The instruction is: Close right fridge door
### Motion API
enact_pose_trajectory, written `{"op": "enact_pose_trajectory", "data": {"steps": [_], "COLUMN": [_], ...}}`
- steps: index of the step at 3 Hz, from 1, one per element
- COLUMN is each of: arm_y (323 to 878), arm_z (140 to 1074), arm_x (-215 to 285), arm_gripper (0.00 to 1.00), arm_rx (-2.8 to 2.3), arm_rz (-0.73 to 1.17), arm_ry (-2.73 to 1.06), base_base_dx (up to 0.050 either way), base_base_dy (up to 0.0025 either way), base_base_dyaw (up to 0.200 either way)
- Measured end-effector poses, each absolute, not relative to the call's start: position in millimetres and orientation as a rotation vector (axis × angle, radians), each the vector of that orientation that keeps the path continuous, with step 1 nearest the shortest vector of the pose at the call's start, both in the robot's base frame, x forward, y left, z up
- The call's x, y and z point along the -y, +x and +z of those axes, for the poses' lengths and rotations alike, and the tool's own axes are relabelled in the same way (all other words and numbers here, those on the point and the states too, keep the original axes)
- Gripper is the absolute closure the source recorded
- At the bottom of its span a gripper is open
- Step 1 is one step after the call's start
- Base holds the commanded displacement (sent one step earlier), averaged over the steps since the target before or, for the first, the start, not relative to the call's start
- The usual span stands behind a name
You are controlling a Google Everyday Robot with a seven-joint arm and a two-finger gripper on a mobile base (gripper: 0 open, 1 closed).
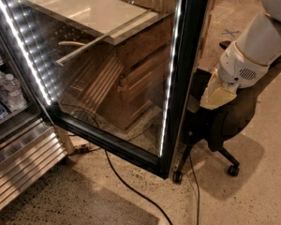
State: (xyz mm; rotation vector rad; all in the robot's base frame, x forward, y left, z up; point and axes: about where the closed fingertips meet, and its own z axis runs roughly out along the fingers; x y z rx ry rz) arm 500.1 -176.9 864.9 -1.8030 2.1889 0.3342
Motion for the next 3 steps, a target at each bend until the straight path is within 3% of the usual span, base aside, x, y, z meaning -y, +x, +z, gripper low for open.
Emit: {"op": "enact_pose_trajectory", "data": {"steps": [2, 3], "arm_y": [506, 535], "arm_z": [860, 850], "arm_x": [178, 190], "arm_gripper": [1.00, 1.00], "arm_rx": [-2.205, -2.268], "arm_rz": [0.363, 0.424], "arm_ry": [-1.795, -1.769], "base_base_dx": [0.000, 0.000], "base_base_dy": [0.00000, 0.00000], "base_base_dyaw": [0.000, 0.000]}}
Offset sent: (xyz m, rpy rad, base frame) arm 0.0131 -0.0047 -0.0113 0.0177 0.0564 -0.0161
